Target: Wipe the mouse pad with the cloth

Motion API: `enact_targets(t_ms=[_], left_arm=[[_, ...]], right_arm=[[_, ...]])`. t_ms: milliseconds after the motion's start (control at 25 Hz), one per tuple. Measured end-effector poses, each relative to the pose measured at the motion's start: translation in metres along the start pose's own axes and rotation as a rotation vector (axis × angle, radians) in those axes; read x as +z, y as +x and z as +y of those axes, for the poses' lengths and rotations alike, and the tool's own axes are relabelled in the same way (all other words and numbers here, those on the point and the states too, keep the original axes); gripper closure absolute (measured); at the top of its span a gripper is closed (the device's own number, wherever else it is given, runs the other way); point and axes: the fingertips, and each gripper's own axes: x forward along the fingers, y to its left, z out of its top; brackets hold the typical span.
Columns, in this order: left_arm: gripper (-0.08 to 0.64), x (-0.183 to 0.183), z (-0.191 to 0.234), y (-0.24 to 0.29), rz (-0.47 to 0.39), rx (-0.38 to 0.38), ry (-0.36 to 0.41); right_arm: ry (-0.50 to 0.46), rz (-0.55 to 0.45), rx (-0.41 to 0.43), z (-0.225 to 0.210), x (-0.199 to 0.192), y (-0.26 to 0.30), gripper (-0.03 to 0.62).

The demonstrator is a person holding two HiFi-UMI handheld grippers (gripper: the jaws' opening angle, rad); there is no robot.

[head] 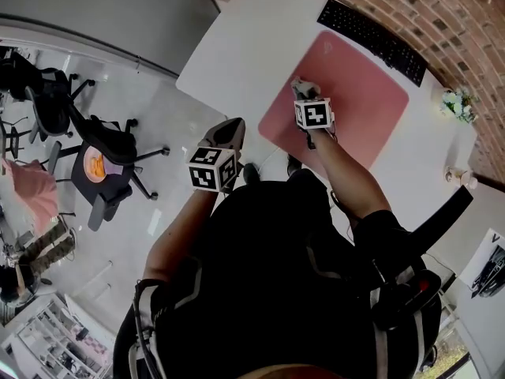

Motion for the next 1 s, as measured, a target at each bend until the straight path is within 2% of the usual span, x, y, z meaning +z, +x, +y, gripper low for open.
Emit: enact_targets(t_ms=[200, 1000], left_arm=[[0.555, 0.002, -0.014, 0.013, 0.014, -0.050, 0.031], [0.555, 0.014, -0.077, 0.053, 0.049, -0.234, 0.155]], right_arm=[[0.067, -0.003, -0.013, -0.021, -0.016, -0.015, 0.563], [0.262, -0.037, -0.187, -0.115, -0.090, -0.081, 0.562]])
